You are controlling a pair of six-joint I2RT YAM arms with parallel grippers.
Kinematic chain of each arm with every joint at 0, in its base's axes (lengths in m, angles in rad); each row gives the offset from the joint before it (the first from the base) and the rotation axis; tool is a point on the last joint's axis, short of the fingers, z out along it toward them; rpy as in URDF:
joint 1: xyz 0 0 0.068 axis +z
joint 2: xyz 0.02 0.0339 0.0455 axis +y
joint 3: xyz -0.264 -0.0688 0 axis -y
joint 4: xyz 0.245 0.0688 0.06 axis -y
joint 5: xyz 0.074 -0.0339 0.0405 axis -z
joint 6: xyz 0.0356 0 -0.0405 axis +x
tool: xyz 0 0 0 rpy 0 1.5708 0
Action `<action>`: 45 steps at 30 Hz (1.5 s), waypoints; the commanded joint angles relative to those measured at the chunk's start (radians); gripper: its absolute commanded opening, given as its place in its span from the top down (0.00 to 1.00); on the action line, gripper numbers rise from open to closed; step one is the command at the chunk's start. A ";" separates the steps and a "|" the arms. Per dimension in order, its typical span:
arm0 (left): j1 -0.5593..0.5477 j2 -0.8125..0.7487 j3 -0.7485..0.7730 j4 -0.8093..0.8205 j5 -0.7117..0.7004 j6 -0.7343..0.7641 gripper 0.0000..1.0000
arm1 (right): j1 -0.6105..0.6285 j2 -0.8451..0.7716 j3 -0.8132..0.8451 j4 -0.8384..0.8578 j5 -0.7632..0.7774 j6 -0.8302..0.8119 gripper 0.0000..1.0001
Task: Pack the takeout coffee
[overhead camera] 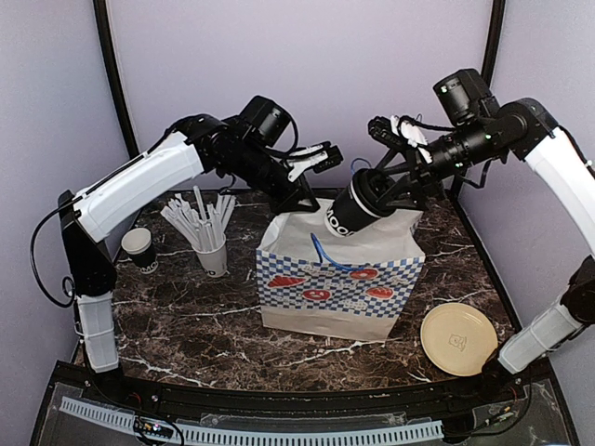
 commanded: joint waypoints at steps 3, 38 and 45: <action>-0.035 -0.184 -0.121 -0.010 -0.179 -0.236 0.98 | 0.094 0.012 -0.038 -0.044 0.033 -0.118 0.33; -0.170 -0.561 -0.557 0.414 -0.413 -0.293 0.29 | 0.524 0.018 -0.114 -0.230 0.494 -0.100 0.35; -0.170 -0.647 -0.559 0.517 -0.473 -0.287 0.26 | 0.635 -0.047 -0.314 -0.229 0.537 -0.131 0.37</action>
